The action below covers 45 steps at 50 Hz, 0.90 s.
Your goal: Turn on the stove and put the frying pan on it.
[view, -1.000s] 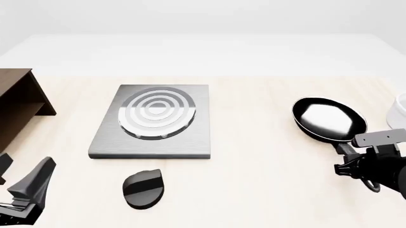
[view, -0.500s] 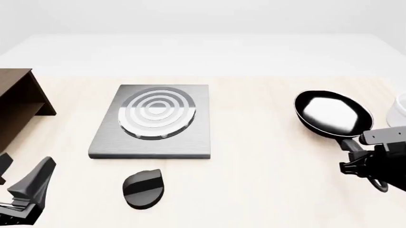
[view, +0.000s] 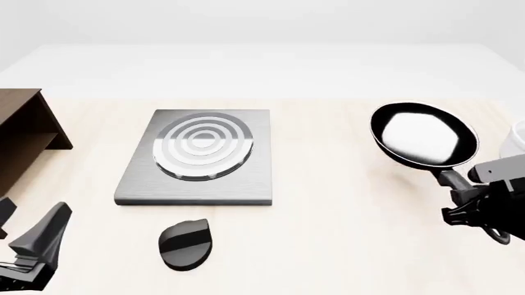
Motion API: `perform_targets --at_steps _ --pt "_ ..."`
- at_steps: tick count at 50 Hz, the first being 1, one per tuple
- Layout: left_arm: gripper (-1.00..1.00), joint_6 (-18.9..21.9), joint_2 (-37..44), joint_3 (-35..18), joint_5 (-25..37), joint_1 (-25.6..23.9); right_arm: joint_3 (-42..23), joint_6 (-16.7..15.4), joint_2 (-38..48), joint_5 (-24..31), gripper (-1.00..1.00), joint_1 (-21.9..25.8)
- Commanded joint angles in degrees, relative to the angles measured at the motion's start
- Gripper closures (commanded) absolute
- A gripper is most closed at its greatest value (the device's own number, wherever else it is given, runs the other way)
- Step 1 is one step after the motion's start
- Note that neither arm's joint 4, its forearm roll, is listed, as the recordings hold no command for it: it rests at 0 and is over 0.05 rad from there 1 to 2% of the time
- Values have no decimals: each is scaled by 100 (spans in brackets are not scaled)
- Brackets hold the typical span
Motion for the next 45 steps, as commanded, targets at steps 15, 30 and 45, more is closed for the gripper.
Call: perform_targets --at_steps 15,30,45 --pt "-100 -77 1 3 -8 45 -429 -14 -451 539 100 791" --pt "-100 -77 1 3 -17 46 -827 -33 -185 606 100 1320" --pt "-100 -88 1 3 -9 34 -1393 -128 282 735 100 1806"
